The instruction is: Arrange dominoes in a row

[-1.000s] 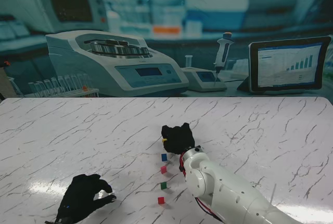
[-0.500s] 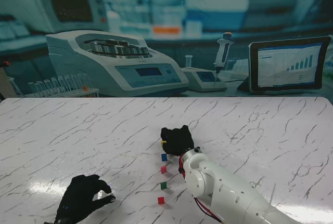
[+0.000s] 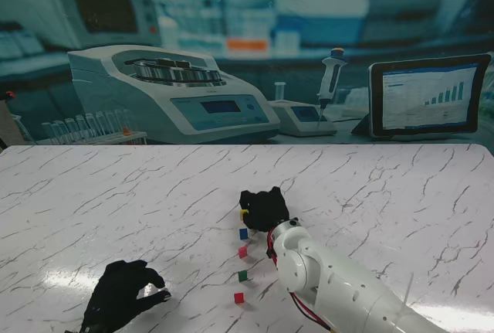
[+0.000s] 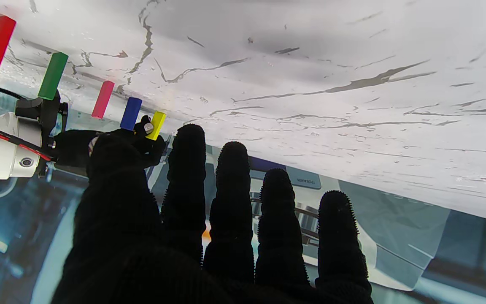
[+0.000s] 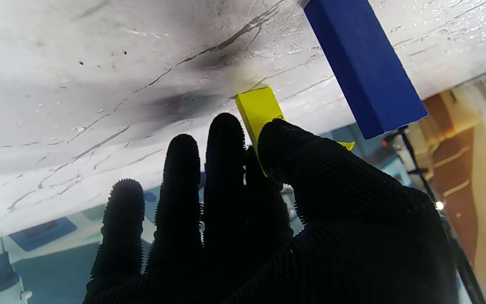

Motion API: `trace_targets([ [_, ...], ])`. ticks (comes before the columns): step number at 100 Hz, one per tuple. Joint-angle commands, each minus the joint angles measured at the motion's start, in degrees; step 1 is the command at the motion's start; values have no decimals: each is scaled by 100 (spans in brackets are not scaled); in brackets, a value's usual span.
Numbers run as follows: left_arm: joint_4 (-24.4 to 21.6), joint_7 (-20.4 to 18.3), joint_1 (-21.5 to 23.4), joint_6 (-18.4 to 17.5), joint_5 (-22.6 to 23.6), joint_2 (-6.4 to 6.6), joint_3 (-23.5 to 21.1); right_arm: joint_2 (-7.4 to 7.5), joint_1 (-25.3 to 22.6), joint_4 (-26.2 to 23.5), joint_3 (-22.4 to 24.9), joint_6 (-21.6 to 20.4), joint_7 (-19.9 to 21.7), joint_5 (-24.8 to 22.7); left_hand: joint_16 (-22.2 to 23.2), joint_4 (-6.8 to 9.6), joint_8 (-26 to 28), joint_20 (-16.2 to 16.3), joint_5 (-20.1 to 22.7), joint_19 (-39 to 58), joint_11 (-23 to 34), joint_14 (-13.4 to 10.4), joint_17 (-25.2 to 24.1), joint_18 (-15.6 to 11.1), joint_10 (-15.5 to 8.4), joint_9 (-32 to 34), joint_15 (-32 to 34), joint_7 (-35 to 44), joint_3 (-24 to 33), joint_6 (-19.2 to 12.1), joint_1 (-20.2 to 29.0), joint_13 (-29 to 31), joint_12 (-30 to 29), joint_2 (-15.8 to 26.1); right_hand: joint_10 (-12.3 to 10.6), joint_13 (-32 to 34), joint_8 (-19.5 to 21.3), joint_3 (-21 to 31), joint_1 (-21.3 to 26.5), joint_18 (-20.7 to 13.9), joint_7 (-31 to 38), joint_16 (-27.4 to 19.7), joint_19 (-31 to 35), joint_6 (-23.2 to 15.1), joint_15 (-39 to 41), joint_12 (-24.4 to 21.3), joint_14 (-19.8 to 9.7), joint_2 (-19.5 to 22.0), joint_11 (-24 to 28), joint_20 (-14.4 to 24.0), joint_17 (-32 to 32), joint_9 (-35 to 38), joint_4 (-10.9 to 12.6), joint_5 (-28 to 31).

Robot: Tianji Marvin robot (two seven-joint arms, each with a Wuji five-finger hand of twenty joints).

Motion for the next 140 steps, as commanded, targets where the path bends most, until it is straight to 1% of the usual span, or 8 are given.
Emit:
trace_targets([
  [1,11,-39,43,-102,-19,-32,9,15,-47,-69,-2,-16,53,16,87,-175,-22,81,33,169,96,-183,-46,-97,-138,91,56,91,-113,-176,131,20,95,-20,46,-214,-58,31,73,57,-149,-31,-74,103,-64,32,61,-91,-98,-100,-126,-140,-295,-200],
  [40,26,-38,32,-103,-22,-32,11,147,-65,-255,92,-2,400,2,84,-180,-26,79,29,166,92,-190,-46,-95,-138,90,53,92,-117,-183,146,19,94,-33,220,-508,-60,280,-70,163,-520,-51,-259,201,-198,131,182,-435,-304,-154,-242,-463,-356,-382],
  [60,25,-71,12,-113,-26,-29,2,313,-152,-531,264,53,791,-41,79,-176,-36,77,6,161,79,-185,-53,-91,-133,66,40,71,-124,-160,115,-4,89,-19,458,-962,277,303,-245,306,-1596,-133,-566,348,-439,169,360,-238,-588,-176,-391,-981,-279,-339],
  [65,24,-82,7,-121,-29,-29,-3,379,-192,-646,339,68,945,-71,76,-168,-43,75,-6,157,64,-178,-58,-90,-141,46,31,49,-125,-146,85,-16,84,-6,533,-1175,414,195,-337,346,-2117,-212,-684,446,-568,136,415,-68,-688,-173,-427,-1252,-146,-286],
  [70,22,-96,1,-126,-29,-27,-8,452,-250,-782,443,67,1110,-100,74,-160,-51,73,-16,153,54,-172,-59,-88,-141,36,24,24,-122,-146,70,-23,80,-12,630,-1439,537,-5,-399,371,-2613,-297,-775,559,-683,59,465,149,-778,-159,-466,-1550,162,-256],
  [91,11,-80,-34,-146,11,-21,0,715,-581,-1327,950,1,1589,-372,67,-124,-64,67,-43,140,8,-169,-70,-84,-140,-10,-5,-76,-97,-109,-2,-48,64,0,944,-2012,79,-279,-525,466,-4127,-552,-1091,902,-1060,-122,524,161,-1396,-142,-554,-2242,157,-346],
  [117,17,-62,-116,-146,74,-6,57,922,-1032,-1898,1598,-65,1901,-848,64,-108,-41,64,-51,133,-17,-184,-77,-82,-144,-35,-27,-143,-72,-109,-38,-65,57,0,1005,-2094,-112,-364,-554,490,-4432,-604,-1167,937,-1150,-214,544,176,-1609,-106,-562,-2324,137,-367],
  [140,21,-88,-170,-159,93,2,73,1052,-1536,-2412,2282,-183,2083,-1316,49,-60,-40,54,-111,110,-87,-188,-98,-100,-59,-133,-72,-283,-44,-42,-134,-124,29,51,1086,-2196,-516,-458,-594,566,-4828,-867,-1331,1038,-1597,-599,523,202,-2317,-65,-572,-2443,117,-429],
])
